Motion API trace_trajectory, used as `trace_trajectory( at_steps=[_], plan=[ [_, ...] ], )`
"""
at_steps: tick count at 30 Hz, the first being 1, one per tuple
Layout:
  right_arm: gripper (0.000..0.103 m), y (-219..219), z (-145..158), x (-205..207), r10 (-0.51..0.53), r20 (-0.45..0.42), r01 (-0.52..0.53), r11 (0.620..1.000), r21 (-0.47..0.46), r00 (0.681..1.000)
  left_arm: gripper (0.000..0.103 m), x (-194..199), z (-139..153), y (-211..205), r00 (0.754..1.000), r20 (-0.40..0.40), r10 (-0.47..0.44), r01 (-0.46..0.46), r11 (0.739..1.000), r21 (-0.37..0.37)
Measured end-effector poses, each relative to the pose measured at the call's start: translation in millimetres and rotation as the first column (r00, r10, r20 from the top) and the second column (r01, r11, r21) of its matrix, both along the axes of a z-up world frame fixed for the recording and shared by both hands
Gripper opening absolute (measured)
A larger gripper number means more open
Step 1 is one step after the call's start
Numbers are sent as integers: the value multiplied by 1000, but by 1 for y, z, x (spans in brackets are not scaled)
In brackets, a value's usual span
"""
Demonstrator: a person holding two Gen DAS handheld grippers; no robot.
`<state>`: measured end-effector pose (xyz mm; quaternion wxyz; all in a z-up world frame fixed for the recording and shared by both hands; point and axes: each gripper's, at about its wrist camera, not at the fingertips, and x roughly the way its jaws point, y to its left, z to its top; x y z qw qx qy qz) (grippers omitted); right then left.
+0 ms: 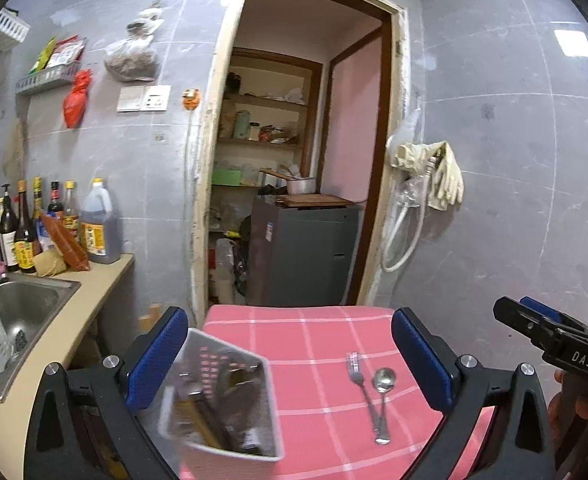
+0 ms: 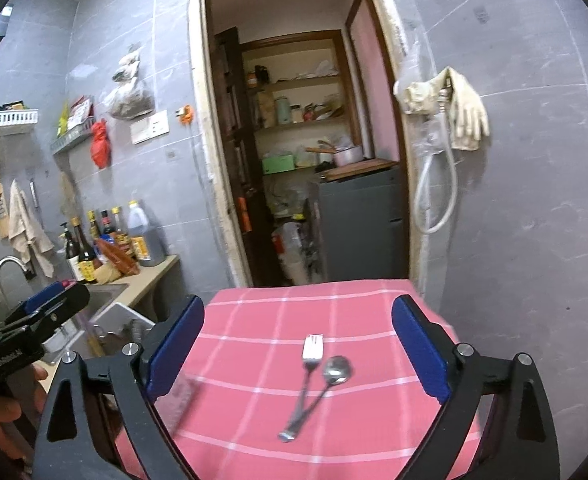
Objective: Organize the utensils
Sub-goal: 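Bring both open tools back to the remaining fork and spoon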
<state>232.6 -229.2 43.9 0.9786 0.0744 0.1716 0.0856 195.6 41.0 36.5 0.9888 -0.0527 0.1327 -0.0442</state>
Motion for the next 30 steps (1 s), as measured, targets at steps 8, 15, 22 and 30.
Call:
trace_trajectory(
  at_steps=[8, 15, 22, 30],
  plan=[
    [98, -49, -6, 8, -44, 3, 44, 999, -2, 999, 102, 16, -2, -46, 999, 6, -49, 49, 999, 4],
    [99, -85, -36, 28, -50, -40, 50, 999, 4, 998, 102, 42, -27, -88, 997, -25, -78, 78, 997, -5],
    [99, -108, -79, 54, -42, -105, 43, 999, 7, 994, 102, 71, -70, -114, 991, -108, -85, 84, 996, -10],
    [99, -119, -132, 85, 15, -163, -8, 999, 40, 987, 102, 108, -119, -124, 974, -207, -87, 86, 996, -15]
  ],
)
